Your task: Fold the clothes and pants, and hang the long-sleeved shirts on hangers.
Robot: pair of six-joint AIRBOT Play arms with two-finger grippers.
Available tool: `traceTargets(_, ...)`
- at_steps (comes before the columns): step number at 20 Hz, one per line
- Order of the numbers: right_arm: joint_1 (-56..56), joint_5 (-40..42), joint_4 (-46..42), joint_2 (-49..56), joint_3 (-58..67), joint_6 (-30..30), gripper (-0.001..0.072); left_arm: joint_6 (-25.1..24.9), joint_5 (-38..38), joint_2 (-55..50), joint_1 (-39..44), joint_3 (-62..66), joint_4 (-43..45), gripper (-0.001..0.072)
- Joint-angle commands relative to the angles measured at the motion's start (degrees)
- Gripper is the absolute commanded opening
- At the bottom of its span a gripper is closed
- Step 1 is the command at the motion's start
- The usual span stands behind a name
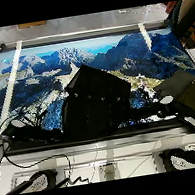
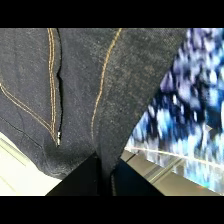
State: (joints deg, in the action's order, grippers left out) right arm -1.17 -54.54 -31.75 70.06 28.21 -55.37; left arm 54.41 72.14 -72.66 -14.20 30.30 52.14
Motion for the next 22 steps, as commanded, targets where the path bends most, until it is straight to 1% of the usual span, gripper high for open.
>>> traceTargets(1,0.0,0.1,0.0,0.0,0.0,0.0,0.0040,-4.5,-1.5,-4.0,-0.1,-0.9,-5.9,0.0375)
traceTargets(2,0.0,0.1,0.0,0.0,0.0,0.0,0.0040,-4.6,-1.7,-5.1,-0.1,-0.9,-6.2,0.0302)
traceTargets(3,0.0,0.1,0.0,0.0,0.0,0.0,0.0040,-5.1,-1.7,-5.9,-0.1,-0.9,-6.6,0.0245)
traceTargets(5,0.0,0.1,0.0,0.0,0.0,0.0,0.0040,-7.3,-1.7,-7.0,-0.1,-0.9,-9.2,0.0113)
traceTargets(6,0.0,-0.3,0.0,0.0,0.4,0.2,0.0040,-9.1,-1.7,-7.0,-0.1,-0.9,-11.2,0.0035)
traceTargets(7,0.0,-1.5,0.0,0.0,1.2,1.3,0.0040,-11.4,-1.7,-7.0,-0.1,-0.9,-13.7,0.0020)
traceTargets(9,0.0,-6.2,0.0,-0.1,4.8,2.6,0.0039,-15.1,-1.5,-6.8,-0.1,-0.7,-19.9,0.0020)
traceTargets(11,-0.6,-10.8,-0.3,-0.3,10.3,2.6,0.0039,-16.3,0.0,-5.5,-0.1,1.0,-26.0,0.0019)
traceTargets(13,-2.9,-12.2,-2.6,-2.1,16.9,2.5,0.0038,-16.3,2.9,-2.3,-0.1,5.5,-29.6,0.0018)
traceTargets(14,-4.5,-12.0,-4.5,-3.5,20.1,2.2,0.0038,-16.3,4.1,0.4,-0.1,8.7,-29.8,0.0018)
traceTargets(16,-8.2,-11.9,-9.5,-6.8,26.9,1.6,0.0038,-14.3,4.1,7.3,-0.2,15.2,-29.8,0.0017)
traceTargets(19,-12.5,-11.6,-15.8,-12.2,36.8,-2.0,0.0039,-12.8,2.4,19.8,-1.3,25.3,-29.9,0.0018)
traceTargets(20,-13.1,-11.5,-16.8,-14.3,39.8,-2.8,0.0038,-12.4,0.9,24.2,-1.8,28.3,-29.9,0.0018)
traceTargets(22,-13.2,-11.4,-16.7,-18.7,44.9,-3.4,0.0039,-12.4,-5.3,34.0,-3.1,32.8,-29.9,0.0019)
